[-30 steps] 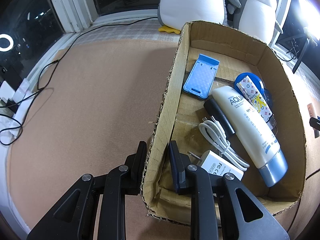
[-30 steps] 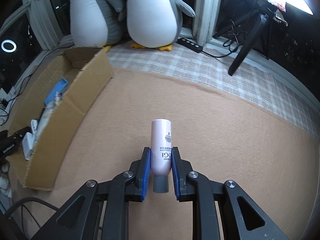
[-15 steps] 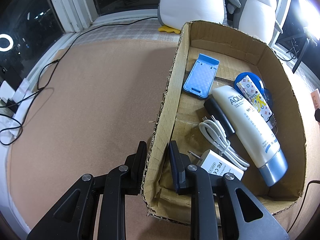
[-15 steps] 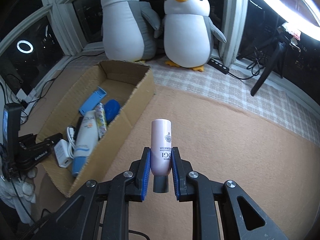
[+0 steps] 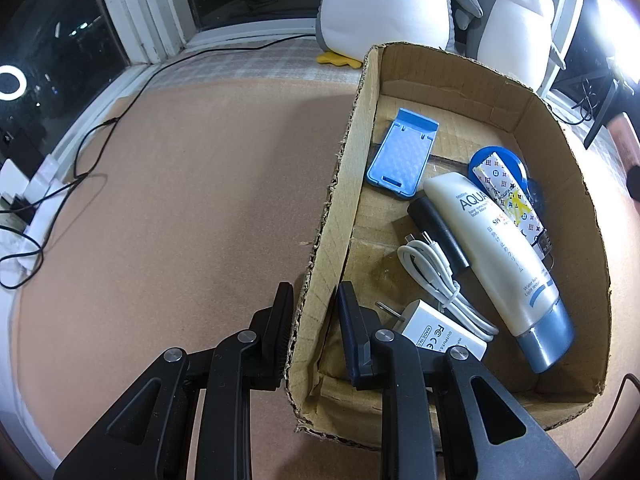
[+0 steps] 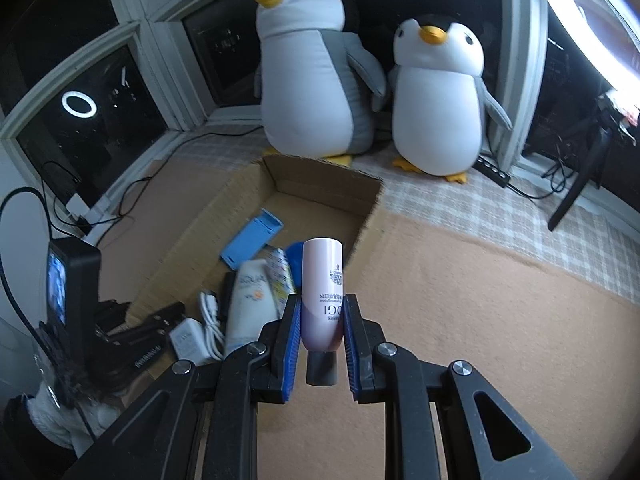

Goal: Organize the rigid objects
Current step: 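Carry the bottle into the box and open the right tool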

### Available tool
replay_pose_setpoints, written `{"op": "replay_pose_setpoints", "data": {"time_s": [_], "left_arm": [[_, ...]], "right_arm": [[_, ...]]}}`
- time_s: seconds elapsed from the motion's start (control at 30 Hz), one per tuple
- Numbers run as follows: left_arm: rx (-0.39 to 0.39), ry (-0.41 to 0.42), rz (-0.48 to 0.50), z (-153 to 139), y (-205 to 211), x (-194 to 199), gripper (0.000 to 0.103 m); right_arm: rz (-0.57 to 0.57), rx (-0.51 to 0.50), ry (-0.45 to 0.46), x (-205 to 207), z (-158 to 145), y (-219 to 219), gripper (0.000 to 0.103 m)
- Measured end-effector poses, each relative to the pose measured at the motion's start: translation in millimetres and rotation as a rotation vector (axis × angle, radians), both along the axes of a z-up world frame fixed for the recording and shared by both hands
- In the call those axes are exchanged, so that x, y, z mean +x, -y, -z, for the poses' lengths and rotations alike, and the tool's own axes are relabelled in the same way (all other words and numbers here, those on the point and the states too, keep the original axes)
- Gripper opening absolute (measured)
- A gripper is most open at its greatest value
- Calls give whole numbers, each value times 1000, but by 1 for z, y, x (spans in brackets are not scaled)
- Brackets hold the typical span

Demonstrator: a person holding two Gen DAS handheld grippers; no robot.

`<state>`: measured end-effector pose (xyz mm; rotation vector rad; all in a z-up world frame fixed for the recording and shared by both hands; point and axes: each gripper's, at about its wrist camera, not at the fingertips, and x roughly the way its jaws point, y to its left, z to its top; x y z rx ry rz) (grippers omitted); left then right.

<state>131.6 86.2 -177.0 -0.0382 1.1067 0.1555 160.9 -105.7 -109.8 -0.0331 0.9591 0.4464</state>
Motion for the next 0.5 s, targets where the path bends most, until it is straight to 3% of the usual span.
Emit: {"op": "replay_pose_setpoints", "data": {"time_s": [0.5], "left_arm": [[-25,7,-2,0,-6,-1,21]], "right_arm": [[-26,-15,-28,17,16,-49,18]]}}
